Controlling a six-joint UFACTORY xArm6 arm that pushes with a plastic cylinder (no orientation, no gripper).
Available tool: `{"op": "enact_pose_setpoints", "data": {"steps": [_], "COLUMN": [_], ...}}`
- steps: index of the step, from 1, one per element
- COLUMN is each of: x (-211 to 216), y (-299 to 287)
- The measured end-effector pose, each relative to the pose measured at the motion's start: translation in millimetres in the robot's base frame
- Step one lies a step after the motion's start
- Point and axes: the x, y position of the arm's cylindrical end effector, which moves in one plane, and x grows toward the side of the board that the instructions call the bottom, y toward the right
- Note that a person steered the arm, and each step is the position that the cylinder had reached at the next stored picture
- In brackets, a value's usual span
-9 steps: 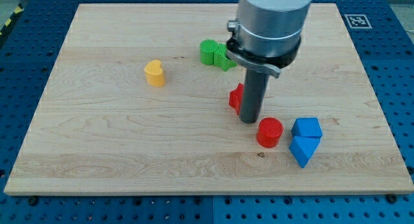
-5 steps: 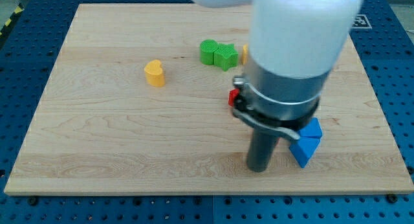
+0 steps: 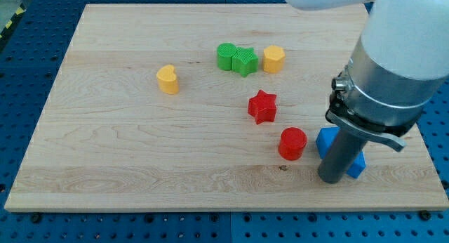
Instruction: Move the blue cube towards up
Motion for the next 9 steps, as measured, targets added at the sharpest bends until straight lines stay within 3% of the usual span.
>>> {"op": "enact_pose_setpoints", "data": {"steps": [2,6,9], "x": [-21,-23,-65], "y": [-4,28,27]}}
